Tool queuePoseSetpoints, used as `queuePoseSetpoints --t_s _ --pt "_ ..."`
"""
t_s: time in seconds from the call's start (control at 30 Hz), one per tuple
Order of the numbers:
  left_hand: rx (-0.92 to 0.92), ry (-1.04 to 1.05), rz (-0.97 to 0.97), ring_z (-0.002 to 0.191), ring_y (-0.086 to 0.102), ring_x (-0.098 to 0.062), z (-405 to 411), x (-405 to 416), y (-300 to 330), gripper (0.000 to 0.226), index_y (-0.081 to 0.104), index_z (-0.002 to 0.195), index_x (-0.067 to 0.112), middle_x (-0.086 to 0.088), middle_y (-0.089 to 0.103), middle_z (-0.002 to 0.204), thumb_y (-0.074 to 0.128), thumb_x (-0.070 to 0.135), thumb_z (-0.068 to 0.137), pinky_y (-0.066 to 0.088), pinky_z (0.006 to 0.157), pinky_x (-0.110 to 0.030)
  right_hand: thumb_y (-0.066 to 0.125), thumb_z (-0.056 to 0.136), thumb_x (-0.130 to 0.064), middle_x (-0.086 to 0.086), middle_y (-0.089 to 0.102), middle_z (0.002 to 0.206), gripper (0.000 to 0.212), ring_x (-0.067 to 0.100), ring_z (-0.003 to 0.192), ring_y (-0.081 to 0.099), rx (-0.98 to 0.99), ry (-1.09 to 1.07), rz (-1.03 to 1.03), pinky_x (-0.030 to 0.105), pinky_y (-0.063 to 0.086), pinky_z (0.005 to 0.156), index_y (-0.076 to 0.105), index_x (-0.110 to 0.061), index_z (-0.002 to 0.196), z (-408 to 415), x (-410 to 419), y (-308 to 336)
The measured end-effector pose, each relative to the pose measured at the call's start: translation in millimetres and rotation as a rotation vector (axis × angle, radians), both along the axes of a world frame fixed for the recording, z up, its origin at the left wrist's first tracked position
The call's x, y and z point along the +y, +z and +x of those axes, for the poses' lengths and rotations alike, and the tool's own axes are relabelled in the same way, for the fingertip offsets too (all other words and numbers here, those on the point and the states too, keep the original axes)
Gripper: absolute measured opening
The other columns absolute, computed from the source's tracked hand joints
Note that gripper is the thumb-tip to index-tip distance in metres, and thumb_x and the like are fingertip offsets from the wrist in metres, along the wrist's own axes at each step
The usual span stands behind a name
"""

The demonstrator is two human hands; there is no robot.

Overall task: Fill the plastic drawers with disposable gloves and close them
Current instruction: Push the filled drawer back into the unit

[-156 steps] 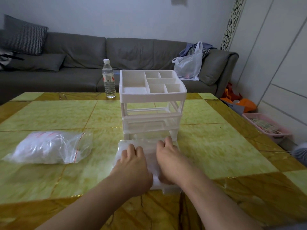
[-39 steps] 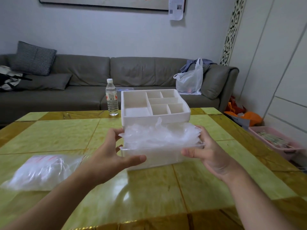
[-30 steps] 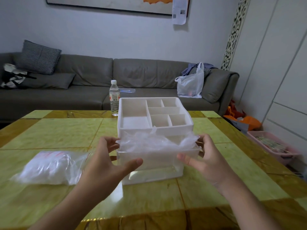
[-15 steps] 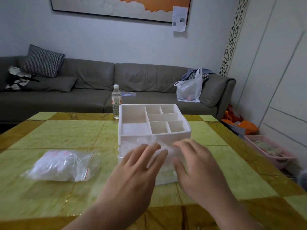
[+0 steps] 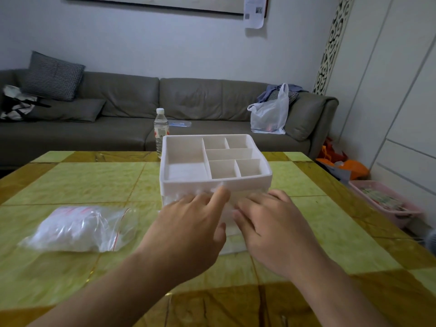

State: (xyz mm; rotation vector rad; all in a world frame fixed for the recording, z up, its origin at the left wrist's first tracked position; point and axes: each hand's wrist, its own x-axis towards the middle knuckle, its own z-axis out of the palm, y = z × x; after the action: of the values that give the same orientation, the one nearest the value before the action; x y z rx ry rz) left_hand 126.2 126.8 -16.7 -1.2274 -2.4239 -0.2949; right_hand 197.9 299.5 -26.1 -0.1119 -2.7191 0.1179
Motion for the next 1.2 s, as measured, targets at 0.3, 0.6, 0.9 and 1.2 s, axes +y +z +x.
queuePoseSetpoints --t_s 0.3,0.6,0.9,1.2 --pt "0.009 0.085 0.006 0.102 0.058 -0.017 -3 -3 -11 0.043 0.06 0.117 0.019 0.003 0.054 0.114 0.044 0.055 0.098 0.054 0.076 -0.029 0.026 0.109 -0.049 -0.017 0.059 0.09 0.036 0.008 0.088 0.052 -0.014 -0.007 0.002 0.034 0.036 0.107 0.057 -0.035 0.097 -1 0 0" --pt "0.078 0.184 -0.039 0.104 0.05 -0.021 -4 -24 -3 0.059 0.075 0.1 0.018 0.0 0.052 0.099 0.035 0.061 0.095 0.053 0.092 -0.039 0.032 0.109 -0.051 -0.018 0.058 0.092 0.035 0.007 0.093 0.05 -0.006 0.001 -0.002 0.032 0.038 0.105 0.06 -0.036 0.094 3 -1 4" --pt "-0.056 0.099 0.047 0.079 0.046 -0.008 -2 -9 18 0.058 0.059 0.084 0.025 0.01 0.053 0.089 0.014 0.054 0.107 0.021 0.054 -0.017 0.031 0.105 -0.06 -0.014 0.053 0.098 0.048 0.01 0.093 0.05 0.082 -0.023 -0.048 0.032 0.05 0.082 0.067 -0.03 0.1 0 -8 5" --pt "-0.134 0.216 0.061 0.058 0.057 -0.017 -18 -1 16 0.042 0.056 0.064 0.018 0.004 0.058 0.062 0.039 0.04 0.096 0.051 0.054 -0.033 0.039 0.107 -0.044 -0.019 0.066 0.112 0.033 0.005 0.103 0.055 0.056 0.13 -0.087 0.03 0.044 0.084 0.065 -0.042 0.127 -1 -21 7"
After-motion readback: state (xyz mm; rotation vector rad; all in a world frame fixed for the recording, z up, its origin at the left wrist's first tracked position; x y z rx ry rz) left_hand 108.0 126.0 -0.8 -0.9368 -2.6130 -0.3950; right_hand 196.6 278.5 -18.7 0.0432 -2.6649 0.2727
